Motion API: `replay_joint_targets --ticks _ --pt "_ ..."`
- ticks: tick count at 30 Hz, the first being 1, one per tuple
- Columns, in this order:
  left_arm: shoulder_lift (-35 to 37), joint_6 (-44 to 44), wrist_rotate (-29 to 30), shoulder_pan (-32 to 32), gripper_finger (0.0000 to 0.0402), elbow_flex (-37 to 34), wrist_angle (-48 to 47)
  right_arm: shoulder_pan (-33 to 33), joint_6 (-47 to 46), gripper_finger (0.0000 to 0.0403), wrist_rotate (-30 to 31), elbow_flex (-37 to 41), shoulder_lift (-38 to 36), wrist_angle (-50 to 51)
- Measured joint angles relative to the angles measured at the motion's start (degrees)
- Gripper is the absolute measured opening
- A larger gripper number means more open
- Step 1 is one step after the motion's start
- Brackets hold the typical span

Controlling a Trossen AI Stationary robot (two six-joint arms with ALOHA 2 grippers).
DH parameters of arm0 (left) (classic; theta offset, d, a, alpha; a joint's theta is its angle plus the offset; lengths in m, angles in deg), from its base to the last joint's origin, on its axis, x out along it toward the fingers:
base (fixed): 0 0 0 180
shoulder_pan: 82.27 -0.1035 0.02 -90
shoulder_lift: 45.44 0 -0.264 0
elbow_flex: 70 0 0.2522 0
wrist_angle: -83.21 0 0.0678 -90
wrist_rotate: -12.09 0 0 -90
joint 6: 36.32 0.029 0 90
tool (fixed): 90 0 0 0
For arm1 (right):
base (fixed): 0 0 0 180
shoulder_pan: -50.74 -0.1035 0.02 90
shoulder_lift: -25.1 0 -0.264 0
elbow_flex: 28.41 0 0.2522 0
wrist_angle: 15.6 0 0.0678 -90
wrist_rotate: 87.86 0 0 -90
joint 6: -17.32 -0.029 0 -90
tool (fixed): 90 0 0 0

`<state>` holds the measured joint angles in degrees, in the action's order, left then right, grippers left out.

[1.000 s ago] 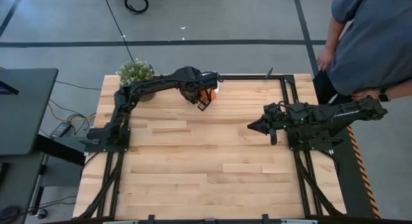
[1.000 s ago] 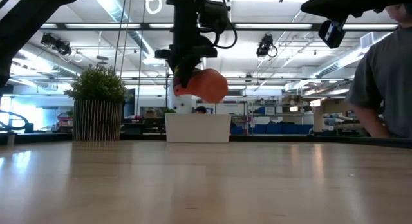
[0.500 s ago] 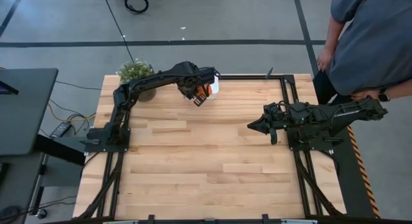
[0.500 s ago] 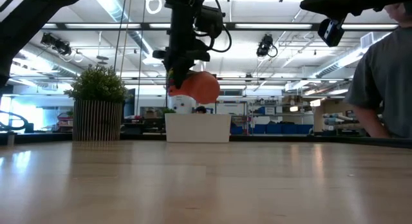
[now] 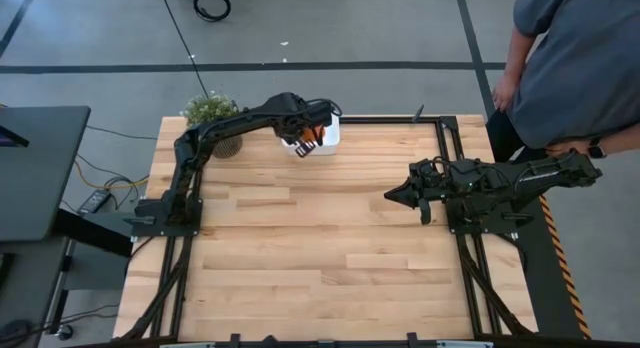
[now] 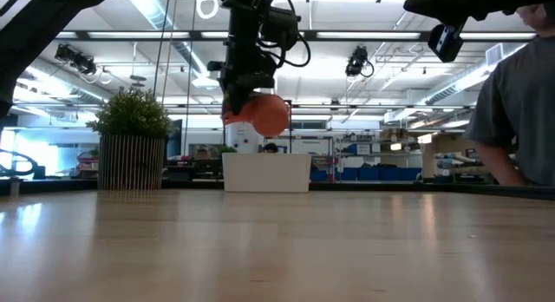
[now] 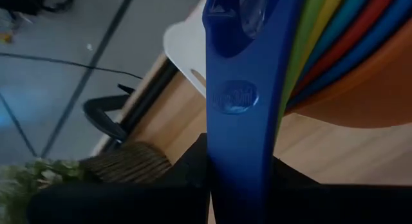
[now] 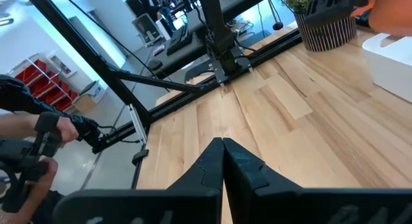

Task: Nest measuring cups in basket
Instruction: Put the nested measuring cups into the white bin

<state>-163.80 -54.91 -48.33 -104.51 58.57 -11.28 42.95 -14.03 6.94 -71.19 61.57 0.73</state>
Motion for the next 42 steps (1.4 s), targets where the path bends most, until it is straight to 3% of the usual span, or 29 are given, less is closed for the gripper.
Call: replay_joint_targets --ticks 19,25,42 --pt "0.0 3.02 7.45 -2.06 0.0055 -0.01 2.91 0.02 0.0 0.0014 0.02 0.0 0.02 0.02" --pt "0.0 7.63 9.29 -1.88 0.0055 -0.01 2.91 0.0 0.01 0.0014 0.0 0.0 0.0 0.02" --pt "-0.04 5.22 16.82 -1.88 0.0055 -0.01 6.64 0.02 0.0 0.0014 0.02 0.0 0.02 0.04"
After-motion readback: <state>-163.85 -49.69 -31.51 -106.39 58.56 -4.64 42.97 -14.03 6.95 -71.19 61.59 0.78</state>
